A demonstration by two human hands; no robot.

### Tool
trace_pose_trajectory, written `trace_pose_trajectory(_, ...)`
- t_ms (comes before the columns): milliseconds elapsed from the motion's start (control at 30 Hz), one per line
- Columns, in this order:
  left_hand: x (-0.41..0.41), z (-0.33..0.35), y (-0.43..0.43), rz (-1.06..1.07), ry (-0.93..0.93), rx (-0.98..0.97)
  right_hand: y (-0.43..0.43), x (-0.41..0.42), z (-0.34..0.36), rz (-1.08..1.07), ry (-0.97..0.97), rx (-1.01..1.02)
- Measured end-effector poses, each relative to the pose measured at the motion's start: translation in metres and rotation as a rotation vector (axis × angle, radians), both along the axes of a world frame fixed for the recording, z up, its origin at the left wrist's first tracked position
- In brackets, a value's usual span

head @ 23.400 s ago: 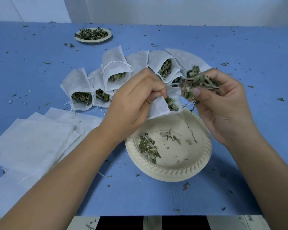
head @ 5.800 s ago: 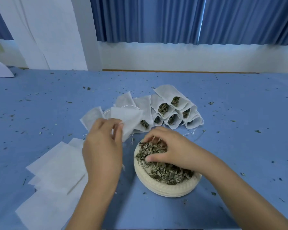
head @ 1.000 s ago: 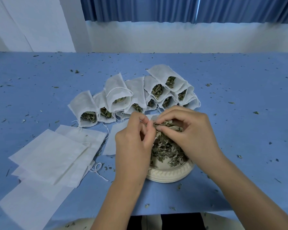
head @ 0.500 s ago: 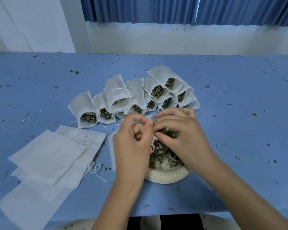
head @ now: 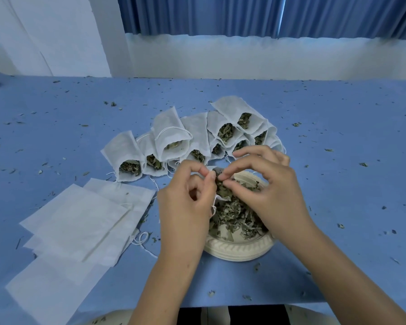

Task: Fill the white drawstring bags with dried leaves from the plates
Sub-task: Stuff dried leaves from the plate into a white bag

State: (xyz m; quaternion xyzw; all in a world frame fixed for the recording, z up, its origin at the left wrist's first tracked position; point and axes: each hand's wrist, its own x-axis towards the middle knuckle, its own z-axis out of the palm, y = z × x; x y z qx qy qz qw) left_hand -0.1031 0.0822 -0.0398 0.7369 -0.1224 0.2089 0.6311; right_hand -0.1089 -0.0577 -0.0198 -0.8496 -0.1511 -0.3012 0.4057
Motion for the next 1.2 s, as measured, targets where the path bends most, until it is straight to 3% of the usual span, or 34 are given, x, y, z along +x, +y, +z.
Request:
trace_pose_trajectory(133, -0.001, 0.003, -0.003, -0.021, 0.021, -0.017, 0.010, 0.004, 0.002, -0.073, 0.027, 0.046)
trace_pose_trajectory(267, 0.001, 0.007, 0.002, -0.009, 0.111, -0.215, 0.000, 0.001, 0.005, 0.135, 0.012, -0.062)
trace_pose_trajectory(400, 0.003, 0.010, 0.009, -0.024, 0.203, -0.361, -0.013, 0.002, 0.004, 0.052, -0.089, -0.359)
trace_pose_trajectory(500, 0.002, 0.009, 0.006, -0.050, 0.226, -0.355, -0.006, 0.005, -0.002, -0.029, -0.225, -0.424)
trace_pose_trajectory(600, 0.001, 0.009, 0.004, -0.010, 0.169, -0.230, -0.005, 0.006, -0.002, -0.038, -0.328, -0.433)
trace_pose_trajectory(767, -0.001, 0.013, 0.005, -0.013, 0.114, -0.102, -0.003, 0.009, 0.004, -0.042, -0.317, -0.427)
trace_pose_trajectory(867, -0.002, 0.018, -0.001, -0.120, 0.189, -0.216, 0.002, 0.011, 0.005, 0.025, -0.187, -0.446)
trace_pose_trajectory(967, -0.002, 0.018, 0.003, -0.090, 0.256, -0.345, -0.008, 0.010, 0.006, 0.194, -0.021, -0.354)
trace_pose_trajectory(1033, 0.000, 0.019, 0.009, -0.060, 0.285, -0.399, -0.016, 0.007, 0.010, 0.176, -0.070, -0.338)
trace_pose_trajectory(1200, 0.002, 0.019, 0.008, -0.077, 0.319, -0.434, -0.010, 0.012, 0.007, 0.072, -0.244, -0.515)
